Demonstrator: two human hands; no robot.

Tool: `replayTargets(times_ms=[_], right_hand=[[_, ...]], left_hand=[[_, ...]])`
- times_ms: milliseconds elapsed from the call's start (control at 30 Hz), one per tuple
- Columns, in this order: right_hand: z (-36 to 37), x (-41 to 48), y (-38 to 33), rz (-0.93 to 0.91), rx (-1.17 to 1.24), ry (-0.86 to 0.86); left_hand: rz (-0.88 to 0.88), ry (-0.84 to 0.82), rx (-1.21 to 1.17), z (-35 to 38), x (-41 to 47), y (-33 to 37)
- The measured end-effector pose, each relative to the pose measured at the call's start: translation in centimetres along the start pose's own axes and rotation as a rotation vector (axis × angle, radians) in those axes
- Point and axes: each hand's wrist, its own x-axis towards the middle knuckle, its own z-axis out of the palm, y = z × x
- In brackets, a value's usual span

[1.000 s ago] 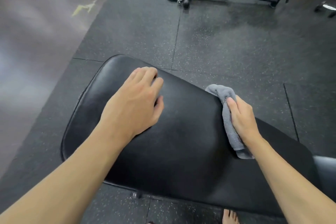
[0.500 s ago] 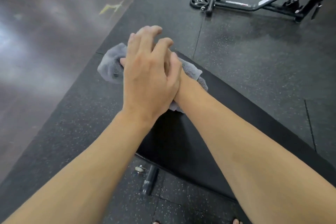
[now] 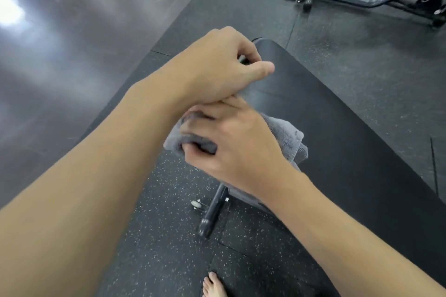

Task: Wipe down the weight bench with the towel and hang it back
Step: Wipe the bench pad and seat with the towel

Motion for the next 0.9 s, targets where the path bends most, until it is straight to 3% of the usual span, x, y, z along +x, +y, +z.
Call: replayTargets(times_ms=[267,400,567,900], right_hand=[[0.9,-8.9,1.0,-0.244,-0.046,-0.061],[0.4,-18.0,4.9,-0.229,-0.158,-0.049],[-1.1,-28.0,8.5,-0.168,-0.352,-0.101],[2.1,-21.6,4.5,-0.363,-0.603,-0.182]], left_hand=[[0.076,-0.042,0.217,3.1,-1.3,1.4],[0.126,-0.049,0.235,5.8,-2.0,2.4],[0.238,-0.06,0.536,10.6,-2.8,3.6],[0.25,0.092,0.59,12.3,-3.6,3.7]])
